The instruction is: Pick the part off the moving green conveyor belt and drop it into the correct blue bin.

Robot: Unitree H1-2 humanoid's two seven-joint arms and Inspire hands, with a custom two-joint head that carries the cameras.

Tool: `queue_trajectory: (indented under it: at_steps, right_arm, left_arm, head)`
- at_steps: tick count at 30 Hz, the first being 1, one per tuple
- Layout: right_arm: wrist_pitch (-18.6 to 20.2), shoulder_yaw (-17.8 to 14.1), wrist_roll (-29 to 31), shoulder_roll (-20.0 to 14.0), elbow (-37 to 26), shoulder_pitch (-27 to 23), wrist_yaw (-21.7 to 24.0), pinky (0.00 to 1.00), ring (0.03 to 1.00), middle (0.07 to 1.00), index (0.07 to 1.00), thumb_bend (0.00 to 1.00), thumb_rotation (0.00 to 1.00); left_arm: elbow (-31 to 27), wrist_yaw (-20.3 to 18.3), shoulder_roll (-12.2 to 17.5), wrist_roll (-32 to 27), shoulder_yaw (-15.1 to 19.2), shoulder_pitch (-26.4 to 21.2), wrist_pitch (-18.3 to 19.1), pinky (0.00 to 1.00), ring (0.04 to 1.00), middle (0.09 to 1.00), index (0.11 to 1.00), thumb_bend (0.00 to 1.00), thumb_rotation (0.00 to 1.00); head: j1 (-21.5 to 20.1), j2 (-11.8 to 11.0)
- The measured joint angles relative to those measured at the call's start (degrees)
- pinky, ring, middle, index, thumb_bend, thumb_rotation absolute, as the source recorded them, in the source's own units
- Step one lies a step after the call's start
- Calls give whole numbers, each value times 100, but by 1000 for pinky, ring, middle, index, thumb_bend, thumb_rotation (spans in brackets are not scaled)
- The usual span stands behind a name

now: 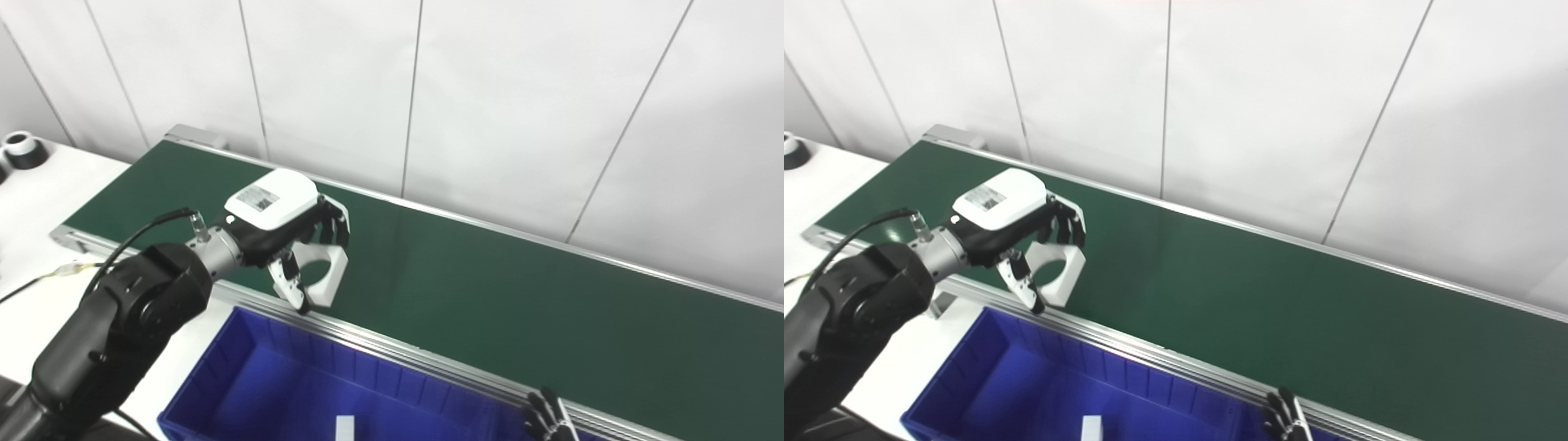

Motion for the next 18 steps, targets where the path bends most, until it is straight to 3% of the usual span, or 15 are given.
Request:
queue_trajectory:
  at_steps: [5, 11, 18]
  right_arm:
    - [0, -62, 36, 0, 30, -114, 76, 874, 879, 906, 959, 858, 982]
    - [0, -114, 107, -4, 54, -132, 162, 867, 877, 903, 953, 847, 975]
    - [0, -195, 125, -2, 53, -151, 188, 858, 870, 898, 948, 847, 961]
  left_arm:
    - [-180, -176, 50, -22, 236, 330, 185, 397, 465, 513, 466, 520, 0]
    - [-99, -185, 37, 75, 269, 743, 227, 405, 467, 517, 465, 520, 0]
    - [470, 60, -130, 373, 117, 1085, 202, 341, 423, 478, 491, 523, 0]
  head:
    - [61, 105]
    - [132, 167]
    - [193, 211]
